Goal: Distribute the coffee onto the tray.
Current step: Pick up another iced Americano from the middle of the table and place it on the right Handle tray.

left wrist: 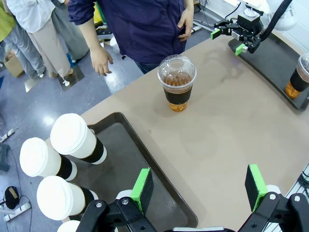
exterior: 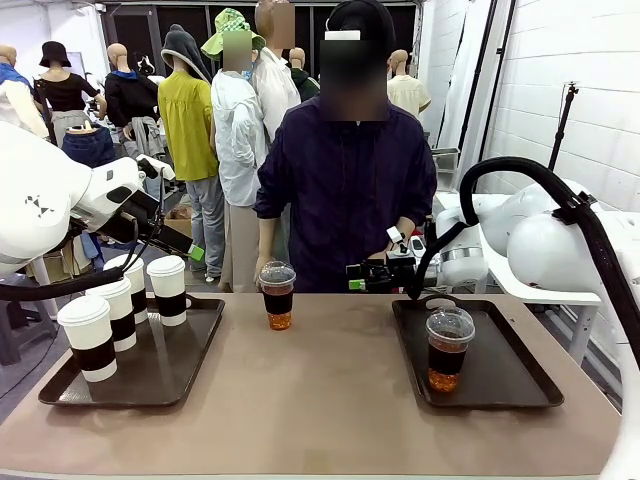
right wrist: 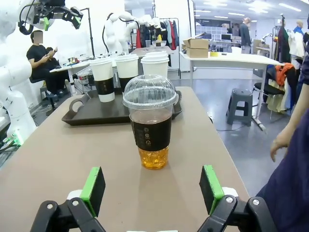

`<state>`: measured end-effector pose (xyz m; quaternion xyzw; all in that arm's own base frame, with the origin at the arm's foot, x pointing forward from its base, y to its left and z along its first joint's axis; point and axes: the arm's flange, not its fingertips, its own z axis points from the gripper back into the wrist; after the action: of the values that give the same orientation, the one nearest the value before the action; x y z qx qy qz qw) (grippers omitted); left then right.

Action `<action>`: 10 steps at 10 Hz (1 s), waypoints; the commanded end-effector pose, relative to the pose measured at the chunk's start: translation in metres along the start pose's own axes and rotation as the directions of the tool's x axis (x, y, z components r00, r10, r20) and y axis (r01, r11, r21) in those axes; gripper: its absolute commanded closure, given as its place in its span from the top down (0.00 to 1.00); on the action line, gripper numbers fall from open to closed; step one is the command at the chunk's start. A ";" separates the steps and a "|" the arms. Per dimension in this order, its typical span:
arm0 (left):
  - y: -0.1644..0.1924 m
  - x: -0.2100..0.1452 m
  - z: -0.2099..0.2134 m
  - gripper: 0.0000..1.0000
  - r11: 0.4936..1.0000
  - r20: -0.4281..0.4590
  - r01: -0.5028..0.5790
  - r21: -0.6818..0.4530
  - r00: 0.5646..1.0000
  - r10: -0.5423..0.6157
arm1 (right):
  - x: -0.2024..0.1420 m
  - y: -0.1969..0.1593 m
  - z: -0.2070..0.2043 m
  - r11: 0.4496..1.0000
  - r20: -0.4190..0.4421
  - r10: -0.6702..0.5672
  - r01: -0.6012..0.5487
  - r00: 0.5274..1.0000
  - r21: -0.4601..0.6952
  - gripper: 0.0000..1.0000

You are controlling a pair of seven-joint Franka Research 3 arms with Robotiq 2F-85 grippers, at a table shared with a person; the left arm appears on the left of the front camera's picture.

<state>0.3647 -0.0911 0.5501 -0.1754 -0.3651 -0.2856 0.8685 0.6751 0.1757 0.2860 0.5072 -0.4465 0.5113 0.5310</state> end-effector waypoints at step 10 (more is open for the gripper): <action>0.001 -0.001 0.000 1.00 1.000 0.000 -0.004 -0.006 1.000 0.004 | -0.013 -0.032 -0.078 0.999 0.030 -0.018 0.017 0.999 0.048 1.00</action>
<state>0.3647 -0.0911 0.5501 -0.1754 -0.3651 -0.2856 0.8685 0.6843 0.2415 0.2640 0.5277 -0.4392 0.5190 0.5091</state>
